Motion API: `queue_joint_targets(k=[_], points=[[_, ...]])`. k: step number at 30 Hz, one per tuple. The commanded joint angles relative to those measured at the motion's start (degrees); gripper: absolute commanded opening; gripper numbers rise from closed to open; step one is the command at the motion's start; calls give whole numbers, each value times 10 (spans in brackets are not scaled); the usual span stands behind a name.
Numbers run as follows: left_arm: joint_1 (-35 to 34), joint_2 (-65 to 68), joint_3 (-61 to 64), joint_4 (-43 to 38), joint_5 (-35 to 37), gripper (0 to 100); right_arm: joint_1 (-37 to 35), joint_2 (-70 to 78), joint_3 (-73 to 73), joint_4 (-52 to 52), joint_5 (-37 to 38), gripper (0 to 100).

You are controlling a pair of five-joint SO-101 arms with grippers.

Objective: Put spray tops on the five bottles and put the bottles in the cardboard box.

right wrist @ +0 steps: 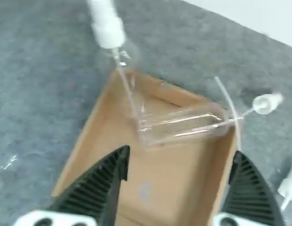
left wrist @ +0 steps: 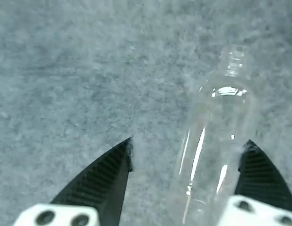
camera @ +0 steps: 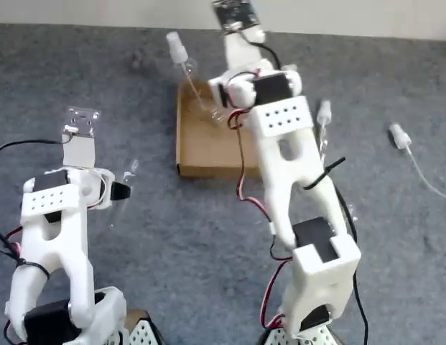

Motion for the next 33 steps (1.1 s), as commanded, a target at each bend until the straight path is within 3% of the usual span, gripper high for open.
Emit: queue_joint_targets(k=[1,4,6,11,18,21,33], points=[[-6,-11,12,-12,-2,295,38,-39,-34,1,4,275],[-6,-11,19,-13,-3,295,102,-32,-32,7,-2,275],[1,-11,21,-21,-3,295,114,-13,-22,6,-60,275],[29,-12,46,-23,4,295,80,66,-26,-46,-249,275],[35,-12,76,-26,14,295,52,158,-63,-88,-403,275],[36,-12,101,-65,14,295,58,186,-100,-88,-470,275],[34,-12,115,-83,12,295,46,343,-248,-119,-480,275]])
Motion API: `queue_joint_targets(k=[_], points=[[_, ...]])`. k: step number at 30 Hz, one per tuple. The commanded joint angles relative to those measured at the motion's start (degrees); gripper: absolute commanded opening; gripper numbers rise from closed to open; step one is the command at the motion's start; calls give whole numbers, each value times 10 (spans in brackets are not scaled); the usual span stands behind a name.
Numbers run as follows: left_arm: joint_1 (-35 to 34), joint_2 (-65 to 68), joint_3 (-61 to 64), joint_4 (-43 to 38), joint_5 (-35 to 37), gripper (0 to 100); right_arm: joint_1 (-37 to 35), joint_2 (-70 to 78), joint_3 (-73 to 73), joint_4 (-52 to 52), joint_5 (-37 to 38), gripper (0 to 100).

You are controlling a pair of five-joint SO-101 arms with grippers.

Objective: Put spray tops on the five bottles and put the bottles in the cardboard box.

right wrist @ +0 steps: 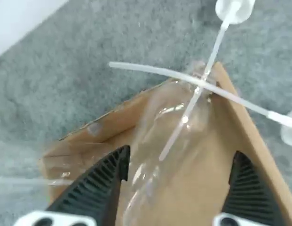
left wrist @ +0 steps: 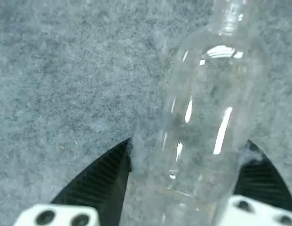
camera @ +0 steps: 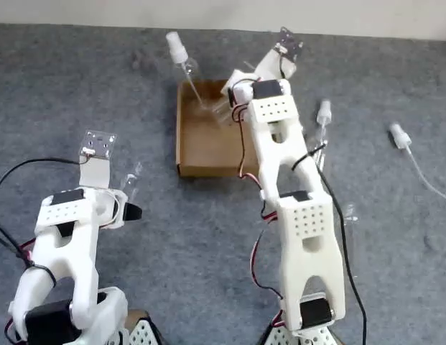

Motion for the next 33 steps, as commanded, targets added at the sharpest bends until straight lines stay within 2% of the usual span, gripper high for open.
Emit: queue_joint_targets(k=[1,7,11,15,22,28,33], points=[[9,-12,-1,-10,4,295,-12,17,-72,-13,-5,275],[9,-12,-1,-10,4,295,-6,83,-140,-8,-5,272],[9,-12,-1,-10,4,295,10,105,-152,0,-5,160],[9,-12,-1,-11,4,295,34,90,-168,58,-5,29],[9,-12,-1,-11,4,295,87,73,-298,205,-3,9],[9,-12,-1,-11,4,295,118,77,-406,340,151,10],[9,-12,-1,-11,4,295,161,79,-424,428,264,13]])
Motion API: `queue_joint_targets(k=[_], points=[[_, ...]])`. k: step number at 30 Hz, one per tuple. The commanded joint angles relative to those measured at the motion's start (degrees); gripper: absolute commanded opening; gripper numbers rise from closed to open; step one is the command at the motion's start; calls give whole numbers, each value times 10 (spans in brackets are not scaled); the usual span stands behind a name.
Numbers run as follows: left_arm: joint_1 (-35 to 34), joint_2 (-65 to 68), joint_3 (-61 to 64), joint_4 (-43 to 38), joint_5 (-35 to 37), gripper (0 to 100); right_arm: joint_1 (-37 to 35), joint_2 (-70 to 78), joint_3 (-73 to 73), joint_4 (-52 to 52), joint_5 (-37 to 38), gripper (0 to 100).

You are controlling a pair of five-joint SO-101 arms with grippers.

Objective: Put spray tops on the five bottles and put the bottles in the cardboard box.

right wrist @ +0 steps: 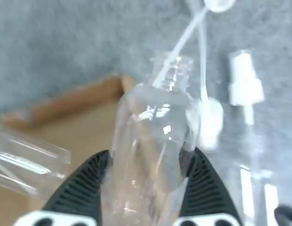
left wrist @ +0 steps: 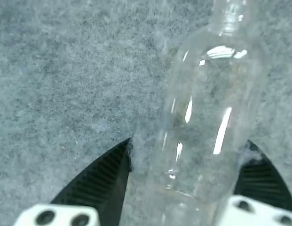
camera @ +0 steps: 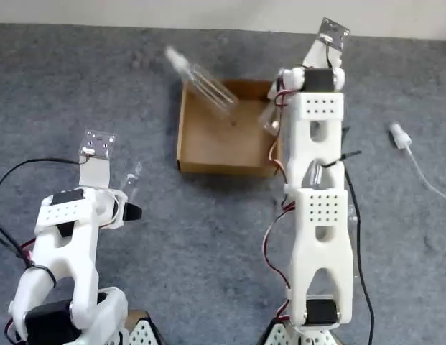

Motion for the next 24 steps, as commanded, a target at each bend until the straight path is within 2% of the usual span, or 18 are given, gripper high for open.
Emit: queue_joint_targets(k=[1,8,13,20,24], points=[[9,-12,-1,-10,4,295,45,-36,-32,51,99,13],[9,-12,-1,-10,4,295,120,-29,67,51,221,13],[9,-12,0,-10,4,295,123,-28,81,51,278,18],[9,-12,0,-10,4,295,89,-28,87,51,293,234],[9,-12,0,-11,4,295,50,-29,81,51,294,265]])
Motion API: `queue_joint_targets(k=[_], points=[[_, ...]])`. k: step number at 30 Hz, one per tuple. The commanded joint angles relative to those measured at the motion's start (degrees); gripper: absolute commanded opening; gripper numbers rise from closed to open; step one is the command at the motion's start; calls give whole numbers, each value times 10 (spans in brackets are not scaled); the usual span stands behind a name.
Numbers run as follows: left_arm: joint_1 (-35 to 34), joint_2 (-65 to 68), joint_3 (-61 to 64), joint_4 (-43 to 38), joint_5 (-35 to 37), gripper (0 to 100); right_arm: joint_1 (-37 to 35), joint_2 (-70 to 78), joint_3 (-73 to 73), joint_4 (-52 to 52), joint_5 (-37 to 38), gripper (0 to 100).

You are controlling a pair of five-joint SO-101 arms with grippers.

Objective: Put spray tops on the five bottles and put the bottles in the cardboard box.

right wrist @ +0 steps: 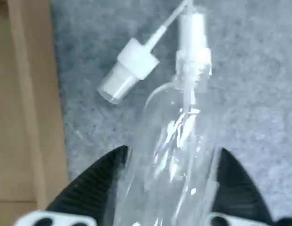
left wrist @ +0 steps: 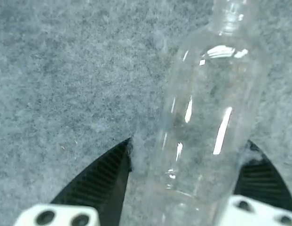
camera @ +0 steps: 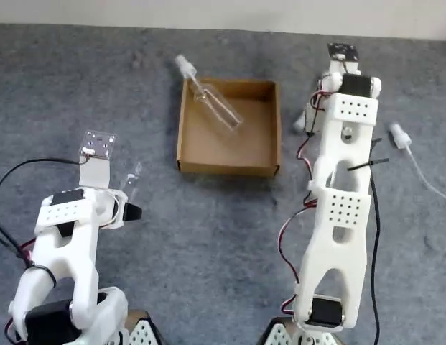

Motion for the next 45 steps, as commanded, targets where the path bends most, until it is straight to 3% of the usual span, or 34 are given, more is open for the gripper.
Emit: queue_joint_targets(k=[1,10,16,24,30,32,36,41,45], points=[[9,-12,-1,-11,4,295,-52,-32,-9,13,6,265],[9,-12,2,-11,4,295,-253,-138,-42,-9,7,266],[10,-12,7,-25,4,295,-313,-109,-15,-123,74,267],[10,-12,8,-25,4,295,-305,-25,30,-237,114,267],[10,-12,8,-25,4,295,-290,37,27,-240,114,262],[10,-12,8,-25,4,295,-284,52,28,-236,114,214],[10,-12,8,-25,4,295,-266,68,25,-214,114,0],[10,-12,15,-27,4,295,-256,48,-58,-87,116,2],[10,-12,15,-27,4,295,-256,45,-207,16,116,2]])
